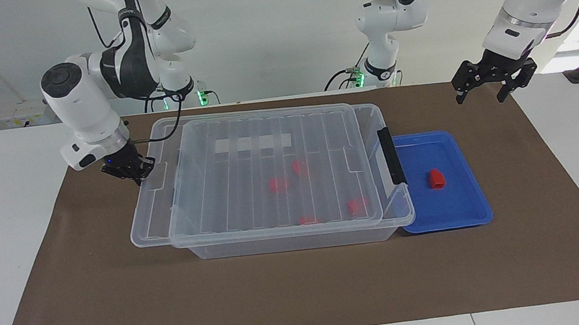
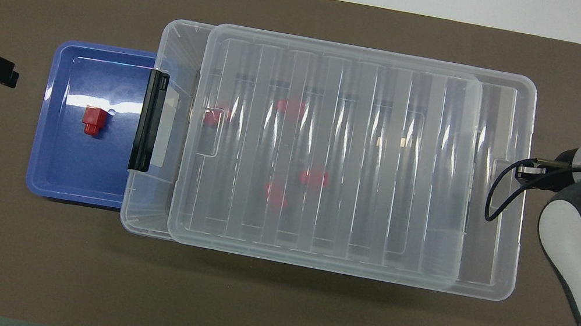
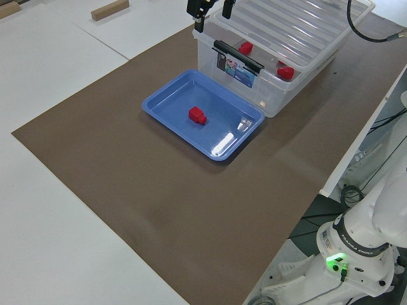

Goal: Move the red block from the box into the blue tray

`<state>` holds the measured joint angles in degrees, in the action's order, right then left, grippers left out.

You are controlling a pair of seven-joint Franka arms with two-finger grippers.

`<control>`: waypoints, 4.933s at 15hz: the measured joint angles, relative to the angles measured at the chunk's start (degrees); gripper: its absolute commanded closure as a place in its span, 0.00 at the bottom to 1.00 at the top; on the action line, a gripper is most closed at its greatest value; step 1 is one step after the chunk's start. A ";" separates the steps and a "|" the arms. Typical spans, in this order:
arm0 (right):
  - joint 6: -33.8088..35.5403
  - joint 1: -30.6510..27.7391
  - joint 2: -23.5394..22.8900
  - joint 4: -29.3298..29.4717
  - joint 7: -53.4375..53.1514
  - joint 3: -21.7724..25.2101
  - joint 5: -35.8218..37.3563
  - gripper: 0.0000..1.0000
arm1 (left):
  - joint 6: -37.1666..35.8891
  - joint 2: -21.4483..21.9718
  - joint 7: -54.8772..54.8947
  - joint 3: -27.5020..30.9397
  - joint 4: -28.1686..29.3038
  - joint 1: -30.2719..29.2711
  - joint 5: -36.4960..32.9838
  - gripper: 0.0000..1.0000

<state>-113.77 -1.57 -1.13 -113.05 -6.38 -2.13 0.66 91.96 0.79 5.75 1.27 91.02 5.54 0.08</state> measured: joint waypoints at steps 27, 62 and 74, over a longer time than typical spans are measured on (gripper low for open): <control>-0.81 0.49 0.16 -0.16 -6.78 -4.43 0.00 1.00 | -0.04 0.00 0.00 0.00 0.00 0.00 0.00 0.00; 28.50 0.44 3.59 21.10 -1.01 1.41 0.42 0.00 | -0.05 0.00 0.00 0.00 0.00 0.00 0.00 0.00; 28.02 0.37 2.23 22.55 -0.54 1.89 0.56 0.00 | -0.17 0.00 0.00 0.00 0.00 0.00 0.00 0.00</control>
<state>-85.76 -1.20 1.10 -90.50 -6.92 -0.24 1.22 91.78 0.79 5.75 1.27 91.02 5.54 0.08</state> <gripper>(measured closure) 0.000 0.000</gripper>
